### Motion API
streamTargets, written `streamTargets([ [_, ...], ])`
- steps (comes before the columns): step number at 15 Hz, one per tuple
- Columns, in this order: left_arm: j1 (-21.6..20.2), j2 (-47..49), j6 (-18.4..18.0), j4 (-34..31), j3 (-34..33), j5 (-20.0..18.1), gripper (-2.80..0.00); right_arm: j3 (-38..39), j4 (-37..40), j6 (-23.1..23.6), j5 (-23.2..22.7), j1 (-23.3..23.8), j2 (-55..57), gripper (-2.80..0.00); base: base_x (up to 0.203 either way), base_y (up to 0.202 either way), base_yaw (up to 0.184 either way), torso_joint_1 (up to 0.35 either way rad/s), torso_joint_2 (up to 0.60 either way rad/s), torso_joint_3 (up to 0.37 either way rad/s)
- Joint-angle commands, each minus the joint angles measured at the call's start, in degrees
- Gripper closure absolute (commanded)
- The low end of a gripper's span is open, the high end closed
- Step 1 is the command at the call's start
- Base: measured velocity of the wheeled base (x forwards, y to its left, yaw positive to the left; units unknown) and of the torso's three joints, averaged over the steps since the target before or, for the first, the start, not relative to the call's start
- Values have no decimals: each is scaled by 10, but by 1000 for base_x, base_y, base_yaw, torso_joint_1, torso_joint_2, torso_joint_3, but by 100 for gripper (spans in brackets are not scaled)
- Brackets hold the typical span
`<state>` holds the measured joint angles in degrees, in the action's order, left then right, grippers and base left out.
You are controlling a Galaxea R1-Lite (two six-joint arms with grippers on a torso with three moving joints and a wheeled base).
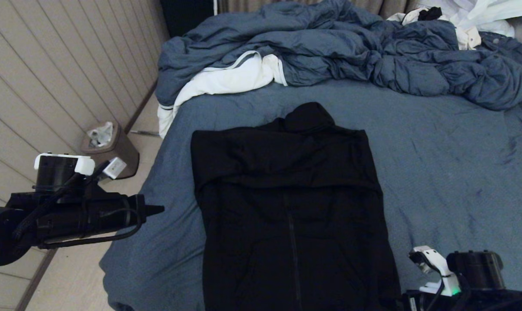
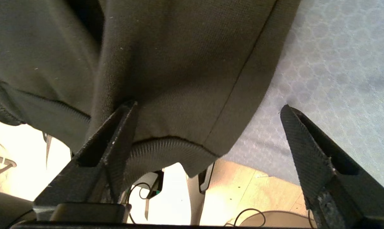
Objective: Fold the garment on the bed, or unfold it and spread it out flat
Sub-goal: Fold the black sweatshirt
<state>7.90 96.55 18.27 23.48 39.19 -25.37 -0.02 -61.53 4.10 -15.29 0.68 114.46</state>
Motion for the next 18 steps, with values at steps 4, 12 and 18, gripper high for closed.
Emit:
streamTargets([
  [4, 0, 6, 1, 2, 2, -2, 0, 0, -47, -7, -1, -25, 61, -280, 0, 0, 0, 0, 0, 0],
  [12, -8, 10, 1, 2, 2, -17, 0, 0, -66, -40, 2, -70, 67, 0, 0, 0, 0, 0, 0, 0],
  [18, -8, 14, 1, 2, 4, -16, 0, 0, -67, -37, 2, -72, 66, -280, 0, 0, 0, 0, 0, 0],
])
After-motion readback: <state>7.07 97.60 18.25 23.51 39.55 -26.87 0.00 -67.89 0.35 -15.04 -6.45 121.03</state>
